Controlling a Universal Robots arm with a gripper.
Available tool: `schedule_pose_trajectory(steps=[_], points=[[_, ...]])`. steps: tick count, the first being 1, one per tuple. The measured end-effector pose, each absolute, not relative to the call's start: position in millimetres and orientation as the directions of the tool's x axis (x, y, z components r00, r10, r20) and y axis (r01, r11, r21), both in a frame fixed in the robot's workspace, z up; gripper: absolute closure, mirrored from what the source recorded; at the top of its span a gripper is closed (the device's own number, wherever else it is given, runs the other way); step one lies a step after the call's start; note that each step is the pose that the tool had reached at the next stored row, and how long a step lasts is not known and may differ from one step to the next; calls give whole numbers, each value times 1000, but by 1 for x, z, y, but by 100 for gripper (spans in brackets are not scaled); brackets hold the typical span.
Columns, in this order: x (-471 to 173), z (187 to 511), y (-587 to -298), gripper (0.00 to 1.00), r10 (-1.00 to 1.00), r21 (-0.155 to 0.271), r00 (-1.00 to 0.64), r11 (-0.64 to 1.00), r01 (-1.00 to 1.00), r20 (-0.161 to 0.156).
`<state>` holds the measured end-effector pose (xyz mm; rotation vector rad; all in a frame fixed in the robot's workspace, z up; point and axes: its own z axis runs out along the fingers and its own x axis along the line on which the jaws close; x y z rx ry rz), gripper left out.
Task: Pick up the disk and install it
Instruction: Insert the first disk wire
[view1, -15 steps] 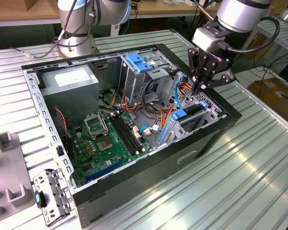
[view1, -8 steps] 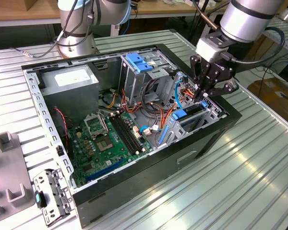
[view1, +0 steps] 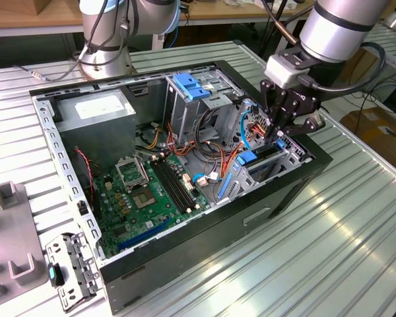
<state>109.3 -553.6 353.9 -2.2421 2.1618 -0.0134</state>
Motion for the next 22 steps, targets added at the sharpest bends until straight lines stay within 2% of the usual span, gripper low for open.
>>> schedule_pose_trajectory(steps=[22], points=[[110, 346, -557, 84, -1000, -16, 6, -6, -1000, -12]])
